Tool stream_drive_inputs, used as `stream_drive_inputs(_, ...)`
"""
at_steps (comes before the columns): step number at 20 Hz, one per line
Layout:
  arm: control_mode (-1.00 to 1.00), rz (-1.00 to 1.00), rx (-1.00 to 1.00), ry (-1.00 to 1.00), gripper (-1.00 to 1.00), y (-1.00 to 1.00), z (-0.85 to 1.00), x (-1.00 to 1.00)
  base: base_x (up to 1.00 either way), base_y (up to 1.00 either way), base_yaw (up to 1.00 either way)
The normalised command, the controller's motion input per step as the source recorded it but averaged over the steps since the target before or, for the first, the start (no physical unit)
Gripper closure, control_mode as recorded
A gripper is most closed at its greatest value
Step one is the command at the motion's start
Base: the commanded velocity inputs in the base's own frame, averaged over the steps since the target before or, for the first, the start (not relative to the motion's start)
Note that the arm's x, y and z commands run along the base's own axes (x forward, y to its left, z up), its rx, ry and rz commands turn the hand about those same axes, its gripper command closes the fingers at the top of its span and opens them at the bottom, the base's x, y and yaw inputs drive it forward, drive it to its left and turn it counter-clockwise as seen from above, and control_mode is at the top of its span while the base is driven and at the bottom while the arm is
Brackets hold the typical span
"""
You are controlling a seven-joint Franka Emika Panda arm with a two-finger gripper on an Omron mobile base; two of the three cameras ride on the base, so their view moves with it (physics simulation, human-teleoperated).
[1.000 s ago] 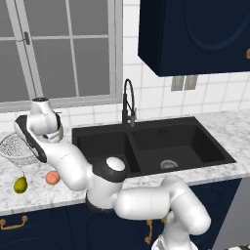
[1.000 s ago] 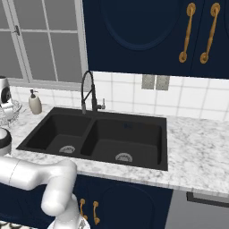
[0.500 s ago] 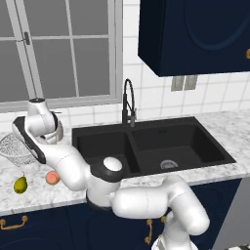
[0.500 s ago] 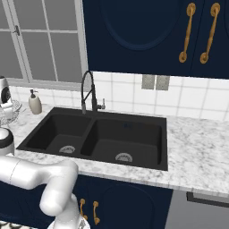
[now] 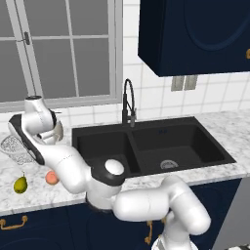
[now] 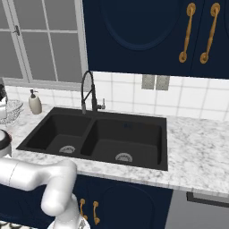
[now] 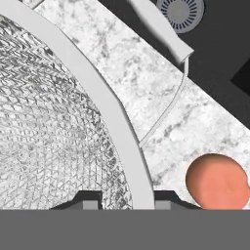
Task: Put the colander in the sink, put the pear, peach in the colander, and turn on the sink faucet and pour water over the colander.
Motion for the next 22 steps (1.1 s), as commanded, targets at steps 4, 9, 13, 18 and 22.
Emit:
stream_drive_inputs(4, -1.0, -0.05, 0.01, -0.25, 1.0, -0.02, 0.34, -0.57, 0.0, 0.0, 0.0)
stream_drive_inputs(9, -1.0, 0.0, 0.04, -0.33, 1.0, -0.05, 0.58, -0.5, 0.0, 0.0, 0.0)
stream_drive_inputs(13, -1.0, -0.09, 0.01, -0.21, 1.0, -0.56, 0.56, -0.44, 0.0, 0.0, 0.0)
stream_drive_inputs(18, -1.0, -0.25, 0.0, -0.02, 1.0, -0.97, 0.21, -0.38, 0.0, 0.0, 0.0)
stream_drive_inputs(22, -1.0, -0.32, 0.0, 0.0, 1.0, -1.0, 0.0, -0.37, 0.0, 0.0, 0.0)
